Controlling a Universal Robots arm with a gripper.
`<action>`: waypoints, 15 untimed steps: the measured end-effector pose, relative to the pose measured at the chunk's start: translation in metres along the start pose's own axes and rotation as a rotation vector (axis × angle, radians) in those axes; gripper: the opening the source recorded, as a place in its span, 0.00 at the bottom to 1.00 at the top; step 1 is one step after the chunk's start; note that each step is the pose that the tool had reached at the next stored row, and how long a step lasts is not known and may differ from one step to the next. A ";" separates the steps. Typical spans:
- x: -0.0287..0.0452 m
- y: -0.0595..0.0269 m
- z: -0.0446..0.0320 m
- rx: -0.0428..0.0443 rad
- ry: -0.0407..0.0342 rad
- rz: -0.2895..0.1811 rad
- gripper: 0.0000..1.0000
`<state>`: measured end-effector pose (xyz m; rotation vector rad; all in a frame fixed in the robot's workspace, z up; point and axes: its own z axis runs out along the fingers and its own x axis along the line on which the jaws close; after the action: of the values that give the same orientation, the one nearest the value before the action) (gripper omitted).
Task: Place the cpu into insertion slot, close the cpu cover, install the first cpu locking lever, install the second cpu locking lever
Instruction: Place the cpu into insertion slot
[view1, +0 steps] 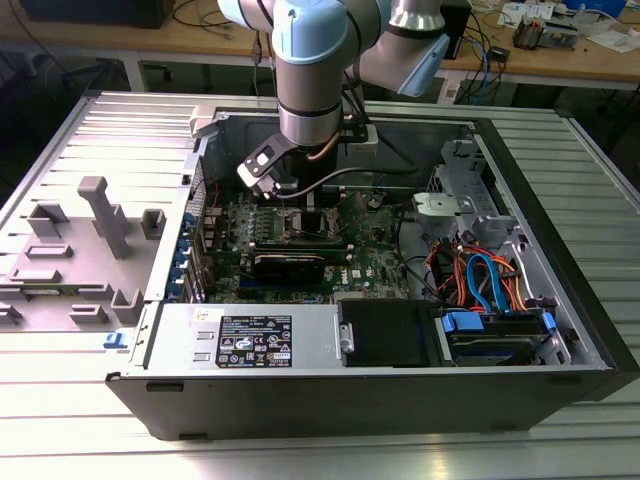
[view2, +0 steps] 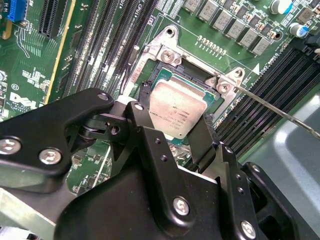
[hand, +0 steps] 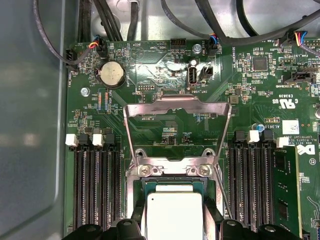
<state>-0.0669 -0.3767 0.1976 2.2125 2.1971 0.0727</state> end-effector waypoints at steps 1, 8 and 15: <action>0.0000 0.0000 0.0001 0.0000 0.0000 0.000 0.54; 0.0000 0.0000 0.0004 -0.0001 0.0002 0.000 0.54; 0.0000 0.0000 0.0005 -0.0001 0.0003 0.000 0.54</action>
<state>-0.0668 -0.3767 0.1971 2.2125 2.1973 0.0732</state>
